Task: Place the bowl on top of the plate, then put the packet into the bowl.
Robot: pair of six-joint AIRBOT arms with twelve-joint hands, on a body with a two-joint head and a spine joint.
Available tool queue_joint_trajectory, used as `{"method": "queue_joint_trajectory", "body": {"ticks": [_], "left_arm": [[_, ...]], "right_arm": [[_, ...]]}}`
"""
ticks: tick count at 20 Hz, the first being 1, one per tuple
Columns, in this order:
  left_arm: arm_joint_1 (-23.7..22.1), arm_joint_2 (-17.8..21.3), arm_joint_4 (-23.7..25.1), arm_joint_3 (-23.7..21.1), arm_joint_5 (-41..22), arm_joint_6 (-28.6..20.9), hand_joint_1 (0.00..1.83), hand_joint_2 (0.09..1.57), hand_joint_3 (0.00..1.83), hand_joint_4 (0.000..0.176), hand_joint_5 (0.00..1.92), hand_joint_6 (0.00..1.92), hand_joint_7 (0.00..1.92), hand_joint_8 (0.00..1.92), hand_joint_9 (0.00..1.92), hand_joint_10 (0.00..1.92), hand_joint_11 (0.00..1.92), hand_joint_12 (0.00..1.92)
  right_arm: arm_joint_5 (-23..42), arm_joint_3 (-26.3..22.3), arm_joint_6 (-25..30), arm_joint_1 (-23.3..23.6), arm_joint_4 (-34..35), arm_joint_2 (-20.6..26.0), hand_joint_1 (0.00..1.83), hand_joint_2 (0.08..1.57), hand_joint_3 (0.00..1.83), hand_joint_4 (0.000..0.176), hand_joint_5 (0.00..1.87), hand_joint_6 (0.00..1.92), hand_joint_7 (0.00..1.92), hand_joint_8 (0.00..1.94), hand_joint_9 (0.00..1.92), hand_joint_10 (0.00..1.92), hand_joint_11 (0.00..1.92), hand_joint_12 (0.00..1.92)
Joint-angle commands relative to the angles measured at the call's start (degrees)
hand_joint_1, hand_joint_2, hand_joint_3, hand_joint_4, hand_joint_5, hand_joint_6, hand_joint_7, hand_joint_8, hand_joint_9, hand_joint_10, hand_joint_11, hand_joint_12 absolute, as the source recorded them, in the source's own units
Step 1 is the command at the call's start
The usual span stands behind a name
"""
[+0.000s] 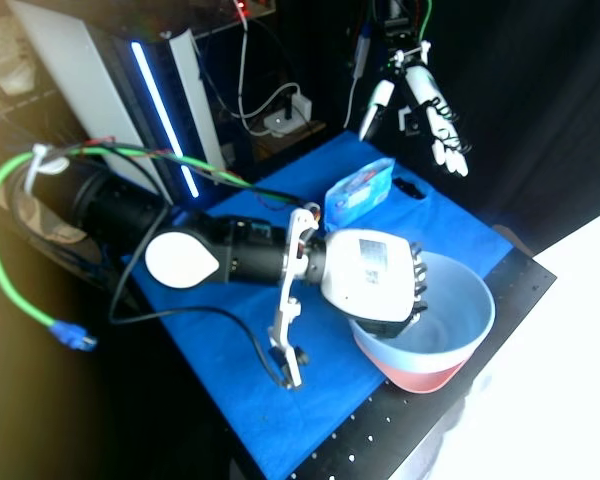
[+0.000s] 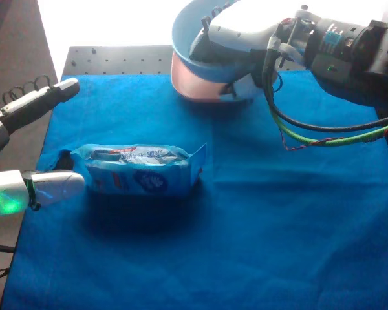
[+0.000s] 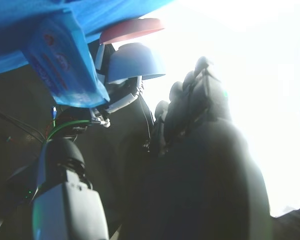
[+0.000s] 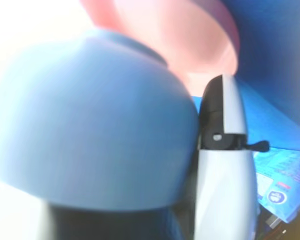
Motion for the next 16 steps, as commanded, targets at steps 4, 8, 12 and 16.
{"method": "queue_joint_trajectory", "body": {"ticks": [4, 8, 12, 16], "left_arm": [[-0.4, -0.6, -0.5, 0.3, -6.7, -0.6, 0.65, 0.99, 0.0, 0.106, 0.1, 0.0, 0.1, 0.0, 0.01, 0.0, 0.0, 0.0], [-0.4, -0.7, -0.5, 0.3, -6.8, -0.6, 0.64, 0.99, 0.0, 0.109, 0.09, 0.0, 0.09, 0.0, 0.01, 0.0, 0.0, 0.0], [-0.4, -0.7, -0.5, 0.1, -6.9, -0.7, 0.64, 0.98, 0.0, 0.105, 0.1, 0.0, 0.09, 0.0, 0.01, 0.0, 0.0, 0.0], [-0.4, -0.7, -0.7, 0.0, -7.1, -0.7, 0.68, 0.98, 0.0, 0.097, 0.1, 0.0, 0.09, 0.0, 0.01, 0.0, 0.0, 0.0]], "right_arm": [[5.4, -0.1, -0.1, 0.9, 1.2, 0.0, 0.94, 1.42, 0.0, 0.0, 0.54, 1.67, 0.92, 1.33, 0.91, 1.44, 0.82, 1.67], [5.4, -0.4, 0.0, 0.9, 1.2, 0.0, 0.77, 1.57, 0.01, 0.0, 0.92, 0.44, 1.0, 0.97, 0.97, 1.33, 0.93, 1.67], [5.4, -2.0, 0.0, 0.9, 1.1, 0.1, 0.87, 1.51, 0.0, 0.0, 1.03, 0.08, 0.96, 1.05, 0.93, 1.46, 0.88, 1.78], [5.6, -4.6, 0.0, 0.8, 1.1, 2.8, 0.71, 1.46, 0.0, 0.0, 0.74, 0.0, 0.79, 0.8, 0.68, 1.33, 0.55, 1.75]]}}
